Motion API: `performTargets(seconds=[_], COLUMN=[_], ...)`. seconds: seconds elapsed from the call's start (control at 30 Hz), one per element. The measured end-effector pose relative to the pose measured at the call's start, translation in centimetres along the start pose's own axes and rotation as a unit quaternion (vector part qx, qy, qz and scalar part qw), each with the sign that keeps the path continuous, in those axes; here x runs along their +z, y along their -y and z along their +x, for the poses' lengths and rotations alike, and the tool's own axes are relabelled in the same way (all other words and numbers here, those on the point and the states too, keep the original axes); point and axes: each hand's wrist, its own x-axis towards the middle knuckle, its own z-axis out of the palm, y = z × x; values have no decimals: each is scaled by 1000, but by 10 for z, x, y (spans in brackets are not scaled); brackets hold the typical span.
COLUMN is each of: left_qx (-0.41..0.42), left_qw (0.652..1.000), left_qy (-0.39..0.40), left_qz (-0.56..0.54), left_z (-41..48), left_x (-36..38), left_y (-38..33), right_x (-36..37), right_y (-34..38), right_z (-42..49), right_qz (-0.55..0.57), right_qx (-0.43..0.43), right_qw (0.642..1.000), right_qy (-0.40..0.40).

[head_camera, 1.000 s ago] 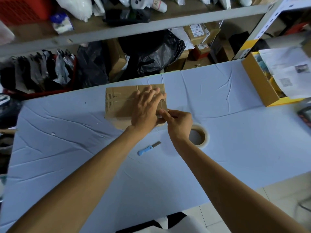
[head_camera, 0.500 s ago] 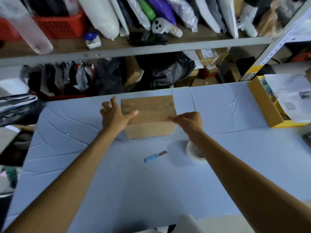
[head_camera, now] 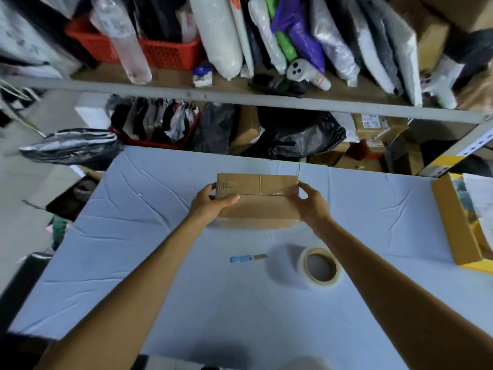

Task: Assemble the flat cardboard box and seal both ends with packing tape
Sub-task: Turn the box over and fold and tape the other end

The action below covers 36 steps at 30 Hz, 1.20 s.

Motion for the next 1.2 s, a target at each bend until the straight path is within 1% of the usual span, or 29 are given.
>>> performTargets(seconds=[0.23, 0.37, 0.47, 0.6, 0.67, 0.77, 0.8, 0.9, 0.97, 1.03, 1.1, 1.2], left_qx=[13, 28, 48, 26, -5, -12, -10, -3, 19, 58, 92, 113], left_qw=[1000, 999, 998, 998, 994, 990, 987, 986, 988, 989, 988, 986], left_qy=[-6, -12, -20, -18, -38, -77, -76, -28, -1, 12, 12, 1], left_qz=[19, 30, 30, -61, -98, -121, -139, -164, -156, -135, -125, -123], left_z=[-9, -7, -7, -8, -5, -2, -3, -5, -6, -10, -12, -7], left_x=[-4, -9, -12, -17, -16, -13, -12, -14, -18, -20, -22, -22], left_y=[-2, -3, -4, -13, -17, -16, -15, -14, -13, -14, -15, -13], right_x=[3, 5, 3, -4, -5, -4, -4, -6, -10, -13, -15, -13], right_y=[3, 8, 8, 12, 18, 28, 28, 27, 26, 24, 21, 15], right_z=[-7, -14, -20, -25, -28, -31, -30, -28, -30, -32, -31, -27], right_qz=[23, 41, 78, 134, 183, 221, 210, 169, 150, 124, 99, 50], right_qx=[9, -8, -21, -41, -48, -43, -41, -24, -32, -47, -51, -65], right_qw=[999, 998, 996, 989, 980, 969, 970, 975, 980, 986, 991, 994], right_qy=[-20, -40, -44, -49, -67, -103, -114, -141, -126, -97, -79, -75])
